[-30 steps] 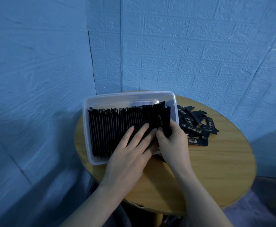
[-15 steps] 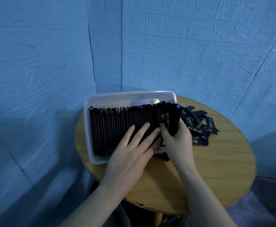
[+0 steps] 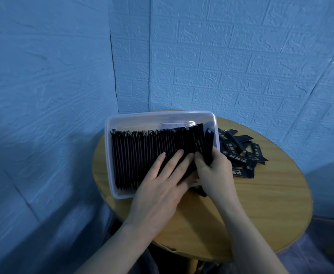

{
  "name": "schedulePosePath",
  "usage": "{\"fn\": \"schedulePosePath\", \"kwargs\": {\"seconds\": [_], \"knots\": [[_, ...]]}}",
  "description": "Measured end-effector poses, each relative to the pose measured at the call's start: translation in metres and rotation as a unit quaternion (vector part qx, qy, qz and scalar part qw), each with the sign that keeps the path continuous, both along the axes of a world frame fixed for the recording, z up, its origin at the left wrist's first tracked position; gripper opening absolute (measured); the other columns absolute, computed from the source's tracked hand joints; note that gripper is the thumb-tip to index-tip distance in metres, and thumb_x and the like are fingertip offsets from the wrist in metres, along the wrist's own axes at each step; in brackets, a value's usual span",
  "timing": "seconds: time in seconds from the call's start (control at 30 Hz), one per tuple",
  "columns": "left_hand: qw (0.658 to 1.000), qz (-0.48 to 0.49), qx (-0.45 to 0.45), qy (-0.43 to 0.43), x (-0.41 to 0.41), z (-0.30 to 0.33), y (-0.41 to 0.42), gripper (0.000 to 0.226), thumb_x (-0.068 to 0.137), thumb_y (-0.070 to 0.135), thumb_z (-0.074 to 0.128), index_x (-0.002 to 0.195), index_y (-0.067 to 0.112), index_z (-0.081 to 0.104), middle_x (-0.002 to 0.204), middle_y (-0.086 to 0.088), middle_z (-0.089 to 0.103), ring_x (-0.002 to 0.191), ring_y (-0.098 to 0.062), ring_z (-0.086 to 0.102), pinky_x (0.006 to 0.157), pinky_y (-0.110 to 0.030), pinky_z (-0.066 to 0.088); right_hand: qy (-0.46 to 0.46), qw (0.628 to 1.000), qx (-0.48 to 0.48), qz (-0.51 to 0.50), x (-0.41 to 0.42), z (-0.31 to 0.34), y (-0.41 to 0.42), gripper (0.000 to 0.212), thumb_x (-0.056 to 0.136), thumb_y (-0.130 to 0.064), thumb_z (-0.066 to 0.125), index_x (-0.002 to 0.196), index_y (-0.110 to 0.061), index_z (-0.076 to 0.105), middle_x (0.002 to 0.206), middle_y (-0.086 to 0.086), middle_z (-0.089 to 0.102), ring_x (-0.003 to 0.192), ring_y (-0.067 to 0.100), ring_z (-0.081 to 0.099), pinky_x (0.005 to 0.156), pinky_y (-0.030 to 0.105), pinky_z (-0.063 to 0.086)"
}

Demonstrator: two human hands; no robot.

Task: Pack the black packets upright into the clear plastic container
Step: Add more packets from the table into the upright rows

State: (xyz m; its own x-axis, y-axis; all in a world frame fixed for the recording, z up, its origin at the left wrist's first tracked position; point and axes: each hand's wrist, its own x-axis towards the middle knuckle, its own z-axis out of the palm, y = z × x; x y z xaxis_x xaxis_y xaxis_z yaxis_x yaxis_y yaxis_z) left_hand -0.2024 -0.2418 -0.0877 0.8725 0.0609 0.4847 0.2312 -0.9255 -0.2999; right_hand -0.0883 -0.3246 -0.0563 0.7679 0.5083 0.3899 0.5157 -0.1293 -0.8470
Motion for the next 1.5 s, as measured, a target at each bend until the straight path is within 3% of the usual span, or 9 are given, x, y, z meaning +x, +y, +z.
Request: {"fn": "schedulePosePath", "kwargs": {"seconds": [0.13, 0.23, 0.37, 0.57, 0.87, 1.0, 1.13, 1.23, 1.5], "knots": [[1.000, 0.003, 0.007, -0.006, 0.000, -0.001, 0.001, 0.066, 0.083, 0.012, 0.038, 0.147, 0.025, 0.032, 0.159, -0.011, 0.027, 0.147, -0.030, 0.025, 0.117, -0.054, 0.025, 0.004, 0.999, 0.030, -0.013, 0.001, 0.001, -0.001, 0.014, 0.094, -0.010, 0.054, 0.083, -0.013, 0.061, 0.064, -0.006, 0.060, 0.055, 0.000, 0.053, 0.049, 0.014, 0.040], [1.000, -0.003, 0.012, -0.015, 0.002, -0.003, 0.000, 0.064, 0.086, 0.012, 0.033, 0.148, 0.024, 0.024, 0.159, -0.011, 0.029, 0.146, -0.031, 0.027, 0.116, -0.054, 0.027, 0.028, 0.998, 0.056, -0.023, 0.002, 0.000, -0.001, 0.014, 0.094, -0.010, 0.054, 0.091, -0.019, 0.064, 0.074, -0.012, 0.065, 0.064, -0.004, 0.058, 0.060, 0.016, 0.046], [1.000, 0.006, 0.014, -0.016, 0.003, -0.002, -0.001, 0.062, 0.086, 0.013, 0.023, 0.145, 0.023, 0.038, 0.156, -0.010, 0.035, 0.144, -0.031, 0.033, 0.112, -0.055, 0.034, 0.042, 0.997, 0.065, -0.023, 0.001, 0.001, -0.001, 0.021, 0.093, -0.010, 0.055, 0.090, -0.030, 0.062, 0.076, -0.016, 0.065, 0.067, -0.003, 0.059, 0.064, 0.013, 0.047], [0.999, 0.007, 0.038, -0.013, 0.005, -0.002, 0.000, 0.057, 0.090, 0.015, 0.025, 0.141, 0.021, 0.050, 0.157, -0.011, 0.033, 0.146, -0.029, 0.029, 0.113, -0.051, 0.025, 0.042, 0.998, 0.028, -0.025, 0.001, 0.004, -0.001, 0.012, 0.093, -0.012, 0.055, 0.097, -0.017, 0.066, 0.081, 0.004, 0.069, 0.081, 0.018, 0.061, 0.072, 0.038, 0.052], [1.000, 0.003, 0.024, -0.021, 0.004, -0.004, 0.001, 0.054, 0.091, 0.016, 0.031, 0.142, 0.021, 0.048, 0.156, -0.014, 0.033, 0.146, -0.029, 0.029, 0.113, -0.051, 0.021, -0.015, 0.999, -0.045, -0.007, 0.009, 0.009, 0.001, 0.016, 0.091, -0.014, 0.056, 0.106, -0.017, 0.060, 0.088, -0.007, 0.067, 0.078, 0.000, 0.061, 0.060, 0.012, 0.046], [1.000, 0.001, 0.013, -0.017, 0.003, -0.003, 0.001, 0.054, 0.088, 0.017, 0.040, 0.142, 0.022, 0.048, 0.157, -0.013, 0.032, 0.146, -0.028, 0.027, 0.114, -0.050, 0.019, -0.058, 0.995, -0.079, -0.007, 0.005, 0.008, -0.001, 0.020, 0.093, -0.015, 0.055, 0.111, -0.013, 0.061, 0.091, -0.003, 0.067, 0.082, 0.008, 0.061, 0.061, 0.012, 0.044], [1.000, 0.000, 0.007, -0.012, 0.003, -0.003, 0.001, 0.057, 0.086, 0.019, 0.045, 0.143, 0.022, 0.045, 0.156, -0.012, 0.033, 0.147, -0.028, 0.027, 0.115, -0.050, 0.018, -0.096, 0.989, -0.108, -0.018, -0.001, 0.011, -0.005, 0.032, 0.091, -0.022, 0.056, 0.124, -0.018, 0.058, 0.101, 0.000, 0.069, 0.092, 0.017, 0.063, 0.074, 0.031, 0.051], [1.000, 0.000, 0.004, -0.004, 0.002, -0.002, 0.001, 0.062, 0.083, 0.019, 0.049, 0.145, 0.021, 0.041, 0.155, -0.010, 0.036, 0.147, -0.029, 0.026, 0.115, -0.051, 0.018, -0.072, 0.990, -0.120, 0.001, 0.000, 0.014, -0.009, 0.045, 0.092, -0.023, 0.057, 0.137, -0.023, 0.050, 0.109, -0.002, 0.067, 0.091, 0.012, 0.062, 0.077, 0.026, 0.049], [1.000, -0.001, 0.006, -0.011, 0.002, -0.004, 0.002, 0.056, 0.089, 0.018, 0.038, 0.145, 0.022, 0.042, 0.156, -0.009, 0.035, 0.146, -0.028, 0.027, 0.116, -0.050, 0.017, -0.034, 0.993, -0.103, 0.043, 0.005, 0.013, -0.008, 0.024, 0.095, -0.008, 0.049, 0.116, -0.016, 0.057, 0.095, -0.005, 0.065, 0.083, 0.000, 0.058, 0.062, 0.009, 0.046]]}}
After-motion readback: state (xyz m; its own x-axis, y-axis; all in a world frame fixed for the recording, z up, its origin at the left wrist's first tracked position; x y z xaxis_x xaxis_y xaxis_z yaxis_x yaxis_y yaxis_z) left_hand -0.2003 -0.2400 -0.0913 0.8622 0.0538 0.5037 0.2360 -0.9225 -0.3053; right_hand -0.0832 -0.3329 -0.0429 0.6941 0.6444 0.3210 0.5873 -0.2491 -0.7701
